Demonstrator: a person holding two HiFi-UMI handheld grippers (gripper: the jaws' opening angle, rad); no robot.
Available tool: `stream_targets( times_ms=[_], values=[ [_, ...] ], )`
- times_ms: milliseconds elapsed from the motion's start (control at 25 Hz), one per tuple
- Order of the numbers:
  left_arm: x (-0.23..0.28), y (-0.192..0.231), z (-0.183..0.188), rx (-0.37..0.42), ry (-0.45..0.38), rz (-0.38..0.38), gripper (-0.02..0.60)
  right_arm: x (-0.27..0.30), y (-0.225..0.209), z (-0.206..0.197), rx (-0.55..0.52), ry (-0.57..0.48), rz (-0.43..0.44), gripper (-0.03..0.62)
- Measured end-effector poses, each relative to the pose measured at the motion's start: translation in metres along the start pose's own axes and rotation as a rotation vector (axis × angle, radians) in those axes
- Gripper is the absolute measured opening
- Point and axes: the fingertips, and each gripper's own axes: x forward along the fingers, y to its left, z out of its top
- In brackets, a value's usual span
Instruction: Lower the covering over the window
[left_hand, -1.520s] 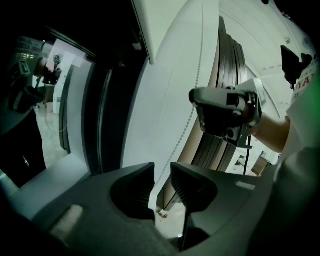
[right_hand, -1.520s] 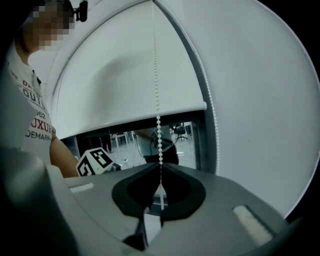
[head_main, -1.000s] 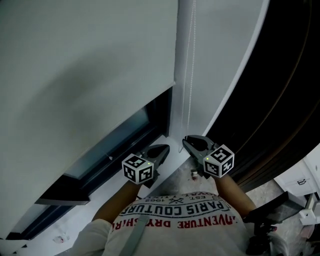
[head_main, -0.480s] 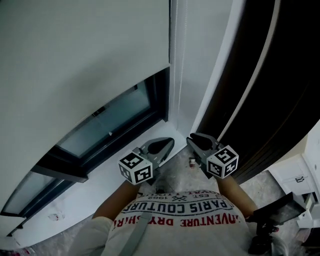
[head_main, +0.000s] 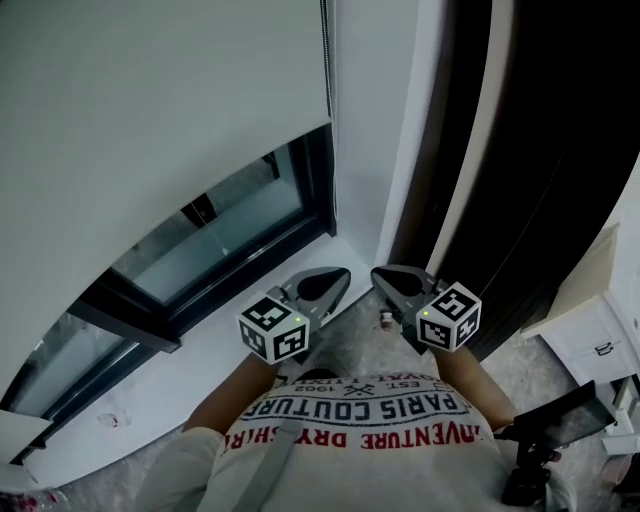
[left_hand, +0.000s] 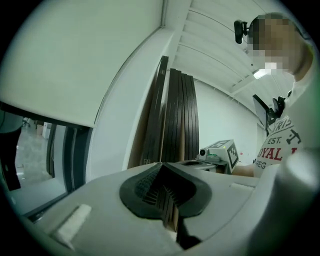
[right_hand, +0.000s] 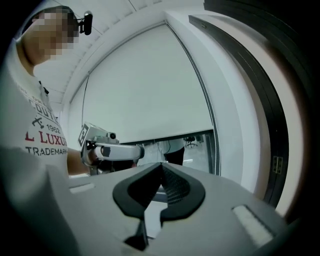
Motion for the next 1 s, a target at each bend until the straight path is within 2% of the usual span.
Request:
stream_targets(
  times_ms=[360,1000],
  values=[
    [0.000,-0.037,0.006,0.047,0.015,-0.043,0.002,-0.026,0.025,0.002,-0.021,-0.003,-0.011,-0.002],
    [-0.010,-0.027,0.012,0.058,0.004,-0.046,0.002,-0.014,0.022,0.009,-0.058,0.019,-0.028,-0.001]
  ],
)
